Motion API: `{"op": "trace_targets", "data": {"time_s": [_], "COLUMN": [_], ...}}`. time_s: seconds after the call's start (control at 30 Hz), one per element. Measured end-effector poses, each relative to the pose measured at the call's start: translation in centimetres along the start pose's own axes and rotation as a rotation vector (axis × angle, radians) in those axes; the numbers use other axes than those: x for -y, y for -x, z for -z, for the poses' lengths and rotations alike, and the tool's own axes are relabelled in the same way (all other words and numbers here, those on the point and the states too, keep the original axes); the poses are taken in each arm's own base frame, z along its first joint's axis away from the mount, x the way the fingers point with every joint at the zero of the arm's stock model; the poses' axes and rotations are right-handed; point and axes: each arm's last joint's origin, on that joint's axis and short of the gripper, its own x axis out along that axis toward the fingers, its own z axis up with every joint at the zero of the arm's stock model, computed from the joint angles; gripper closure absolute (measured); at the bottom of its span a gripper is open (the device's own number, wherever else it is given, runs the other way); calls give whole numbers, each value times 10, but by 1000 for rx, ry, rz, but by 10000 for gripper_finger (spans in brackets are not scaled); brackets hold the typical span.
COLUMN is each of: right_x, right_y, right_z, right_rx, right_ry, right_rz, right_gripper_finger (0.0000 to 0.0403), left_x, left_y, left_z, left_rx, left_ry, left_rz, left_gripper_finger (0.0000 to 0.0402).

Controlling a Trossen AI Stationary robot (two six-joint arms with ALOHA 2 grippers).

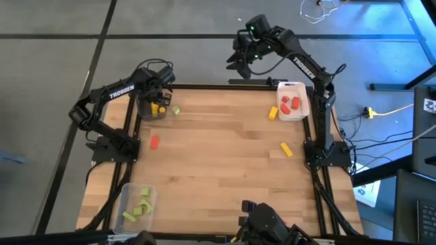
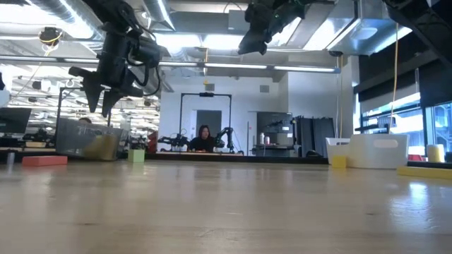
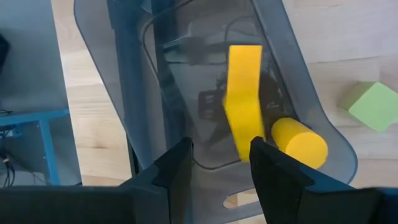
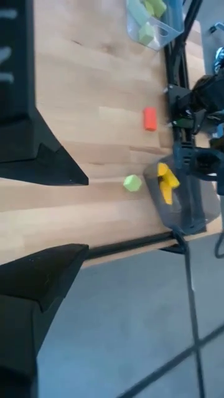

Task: Sort & place blocks by color
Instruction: Put the green block into the transparent bin

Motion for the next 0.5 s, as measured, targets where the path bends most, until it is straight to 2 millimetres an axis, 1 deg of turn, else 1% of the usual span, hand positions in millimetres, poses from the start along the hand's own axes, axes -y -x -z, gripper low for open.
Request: {"op": "trace_targets", "data": {"time_s": [0.13, 0.2, 0.27, 0.33, 0.4, 0.5], "right_x": [-2, -5, -6, -7, -10, -20], "right_y": [0, 1, 1, 1, 0, -4], "right_z": [6, 11, 17, 22, 24, 23], "right_rx": [-54, -107, -190, -272, -329, -357], "right_ry": [-35, -84, -153, -222, -252, -241], "right_rz": [-22, -27, 25, 113, 168, 144], "right_gripper_finger": [240, 240, 240, 240, 240, 240], "left_x": [1, 4, 6, 9, 13, 18], "left_y": [0, 1, 3, 7, 12, 21], "left_z": [0, 2, 5, 8, 12, 18], "left_rx": [-1, -15, -34, -31, -18, -6], "left_ry": [-26, -56, -75, -94, -140, -241], "left_rz": [8, 34, 73, 103, 134, 212], "left_gripper_finger": [253, 252, 252, 252, 251, 251]}}
